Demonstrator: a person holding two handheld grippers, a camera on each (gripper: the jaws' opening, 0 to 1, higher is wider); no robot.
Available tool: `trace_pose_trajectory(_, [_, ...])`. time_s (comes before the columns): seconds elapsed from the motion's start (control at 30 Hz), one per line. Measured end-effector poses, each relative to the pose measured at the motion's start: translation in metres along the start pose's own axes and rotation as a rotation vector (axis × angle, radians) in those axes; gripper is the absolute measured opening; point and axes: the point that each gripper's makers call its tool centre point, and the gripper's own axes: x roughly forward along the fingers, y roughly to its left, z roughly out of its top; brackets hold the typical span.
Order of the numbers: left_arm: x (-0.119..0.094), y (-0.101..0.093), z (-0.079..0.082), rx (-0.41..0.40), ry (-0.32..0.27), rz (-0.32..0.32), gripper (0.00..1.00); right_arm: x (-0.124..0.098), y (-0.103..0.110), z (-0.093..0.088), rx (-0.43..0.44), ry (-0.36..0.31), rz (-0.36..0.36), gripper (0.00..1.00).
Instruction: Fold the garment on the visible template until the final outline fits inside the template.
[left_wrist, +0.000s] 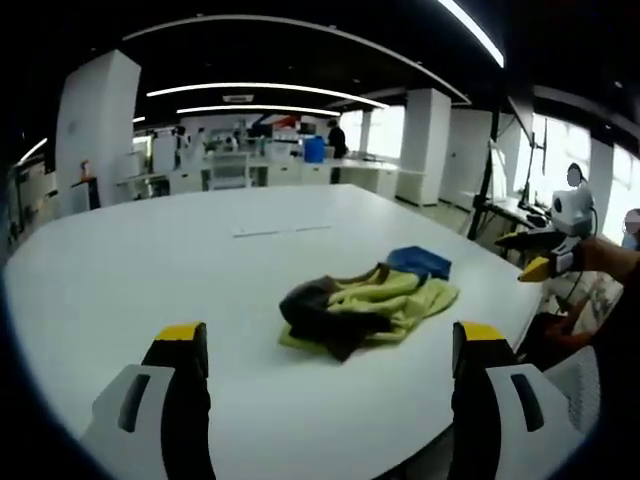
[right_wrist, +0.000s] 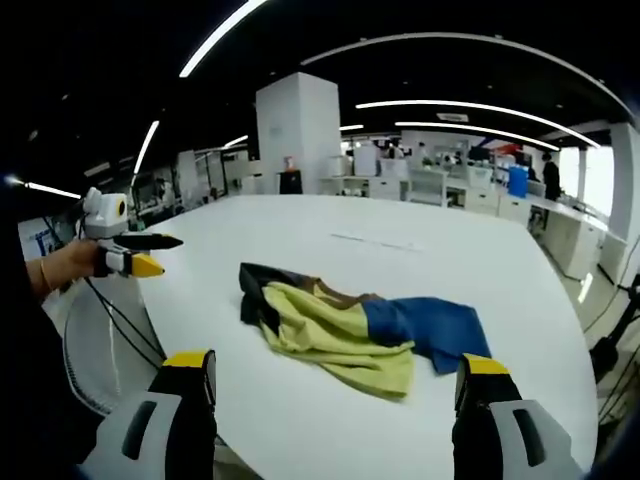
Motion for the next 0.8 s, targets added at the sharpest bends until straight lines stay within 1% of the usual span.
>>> trace_pose_trajectory(0.63, [-0.001, -0.0024, 0.0053, -0.001, -0.008, -0.014, 0.99, -0.0009, 0.0013, 0.0005, 0.01, -0.005, 0.003, 0.99])
trace_pose_trajectory(0.8, [-0.0016, -0.0017, 0.007, -0.001, -0.009, -0.025, 0.99, -0.0015, 0.0046, 0.0001, 0.044, -0.004, 0.008, 0.99])
